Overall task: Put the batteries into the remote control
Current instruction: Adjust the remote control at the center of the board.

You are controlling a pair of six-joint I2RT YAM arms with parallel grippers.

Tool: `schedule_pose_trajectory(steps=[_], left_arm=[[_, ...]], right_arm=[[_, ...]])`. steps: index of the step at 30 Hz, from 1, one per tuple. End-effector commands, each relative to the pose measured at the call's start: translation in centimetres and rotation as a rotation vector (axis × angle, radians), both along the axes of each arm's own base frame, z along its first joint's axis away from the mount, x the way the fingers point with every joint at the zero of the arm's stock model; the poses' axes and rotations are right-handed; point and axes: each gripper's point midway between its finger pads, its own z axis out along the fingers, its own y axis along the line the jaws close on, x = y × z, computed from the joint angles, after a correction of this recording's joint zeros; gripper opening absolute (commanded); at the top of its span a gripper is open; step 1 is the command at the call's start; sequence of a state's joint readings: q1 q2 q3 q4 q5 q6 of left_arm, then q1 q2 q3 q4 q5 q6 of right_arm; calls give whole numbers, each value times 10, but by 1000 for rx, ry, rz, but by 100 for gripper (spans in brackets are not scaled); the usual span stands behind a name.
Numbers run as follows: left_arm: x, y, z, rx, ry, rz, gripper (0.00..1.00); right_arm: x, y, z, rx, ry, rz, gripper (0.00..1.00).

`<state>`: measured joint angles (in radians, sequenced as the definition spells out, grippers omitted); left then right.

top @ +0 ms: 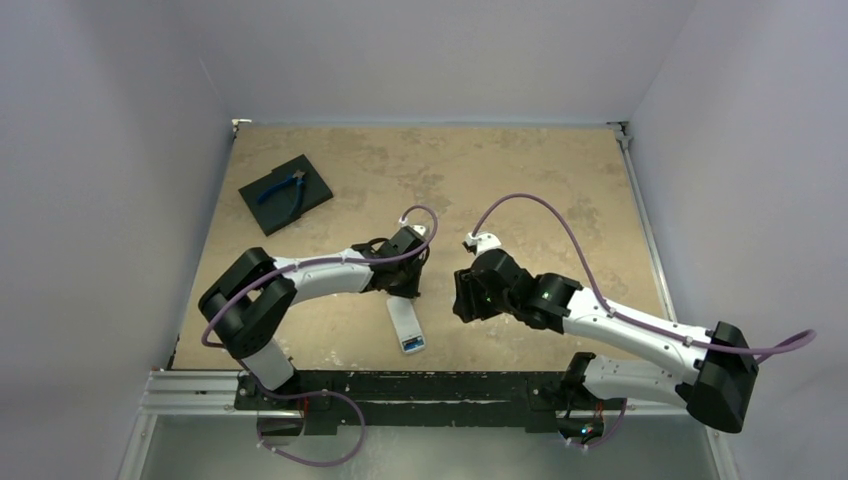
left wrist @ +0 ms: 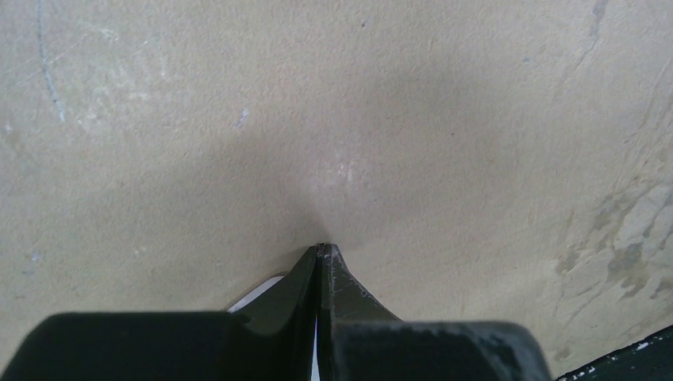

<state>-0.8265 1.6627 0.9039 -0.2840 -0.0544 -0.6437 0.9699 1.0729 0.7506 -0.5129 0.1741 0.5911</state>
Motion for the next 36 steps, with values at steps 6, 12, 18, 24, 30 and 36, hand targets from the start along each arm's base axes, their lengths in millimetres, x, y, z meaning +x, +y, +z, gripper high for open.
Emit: schedule_pose_trajectory(steps=[6,12,18,24,30,36], left_arm=[[-8,23,5,53,-28,22,0],[-15,32,5,52,-26,36,0],[-20,39,8,54,-33,46,0],[-18,44,20,50,-64,63,0],[-17,50,33,46,-95,81,18],[-18,60,48,45,-131,108,31]], right_arm=[[1,4,2,-13,-22,33,32],[-4,15,0,-8,-15,100,30],[-10,29,-5,-36,-20,178,28],[-15,43,-8,-59,-40,253,27],[-17,52,-10,-82,-59,318,27],[-20,62,-9,-85,-72,390,28]])
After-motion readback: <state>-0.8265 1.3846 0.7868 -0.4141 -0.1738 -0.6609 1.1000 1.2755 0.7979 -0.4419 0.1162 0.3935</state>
